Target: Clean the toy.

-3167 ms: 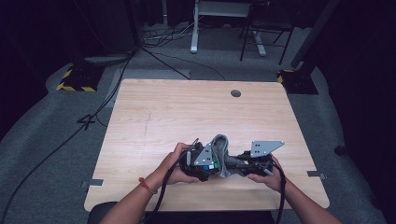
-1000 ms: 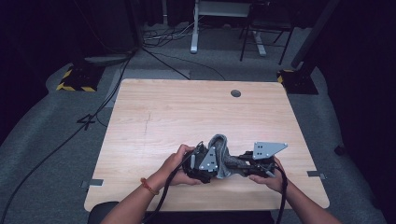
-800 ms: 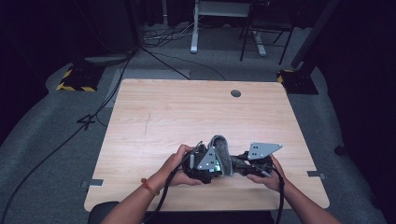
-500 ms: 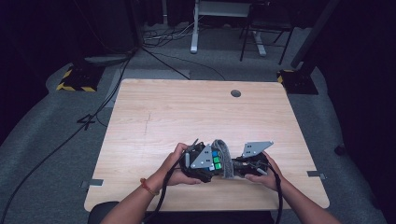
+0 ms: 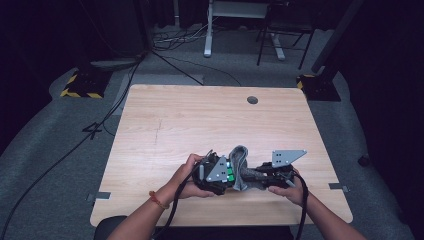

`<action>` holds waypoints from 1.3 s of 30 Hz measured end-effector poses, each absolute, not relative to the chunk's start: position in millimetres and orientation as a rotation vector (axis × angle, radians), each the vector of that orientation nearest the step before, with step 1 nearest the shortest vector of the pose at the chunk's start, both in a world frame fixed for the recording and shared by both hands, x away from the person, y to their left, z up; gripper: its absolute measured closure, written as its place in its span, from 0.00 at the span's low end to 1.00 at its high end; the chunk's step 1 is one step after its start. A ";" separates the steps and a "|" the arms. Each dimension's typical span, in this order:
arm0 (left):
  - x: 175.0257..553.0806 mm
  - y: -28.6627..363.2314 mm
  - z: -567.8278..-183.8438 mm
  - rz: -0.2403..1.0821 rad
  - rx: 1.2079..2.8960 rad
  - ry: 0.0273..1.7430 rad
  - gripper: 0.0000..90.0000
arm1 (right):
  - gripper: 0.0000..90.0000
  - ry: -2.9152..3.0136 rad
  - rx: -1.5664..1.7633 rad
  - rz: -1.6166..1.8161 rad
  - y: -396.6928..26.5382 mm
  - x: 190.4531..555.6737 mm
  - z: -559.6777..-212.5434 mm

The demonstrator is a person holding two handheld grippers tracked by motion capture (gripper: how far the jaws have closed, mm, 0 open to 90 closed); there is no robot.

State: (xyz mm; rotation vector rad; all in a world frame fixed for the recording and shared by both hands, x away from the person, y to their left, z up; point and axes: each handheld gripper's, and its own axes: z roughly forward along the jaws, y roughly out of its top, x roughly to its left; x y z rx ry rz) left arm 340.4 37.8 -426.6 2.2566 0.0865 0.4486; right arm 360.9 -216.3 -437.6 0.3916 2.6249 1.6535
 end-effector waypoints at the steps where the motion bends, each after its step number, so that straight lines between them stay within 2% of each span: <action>1: 340.8 37.3 -427.0 0.441 2.257 0.096 0.37 | 0.85 2.621 0.389 1.625 -214.8 359.0 -437.0; 14: 344.3 30.9 -433.0 0.448 2.329 0.127 0.37 | 0.85 2.558 0.310 1.561 -203.8 344.6 -423.7; 25: 339.4 41.6 -417.4 0.417 2.188 0.094 0.37 | 0.85 2.615 0.493 1.394 -211.7 370.4 -451.2; 33: 340.6 45.8 -415.9 0.369 2.131 0.075 0.37 | 0.86 2.681 0.445 1.660 -214.6 373.0 -455.9; 39: 341.3 46.5 -418.4 0.367 2.158 0.083 0.36 | 0.86 2.657 0.434 1.721 -220.0 372.2 -452.2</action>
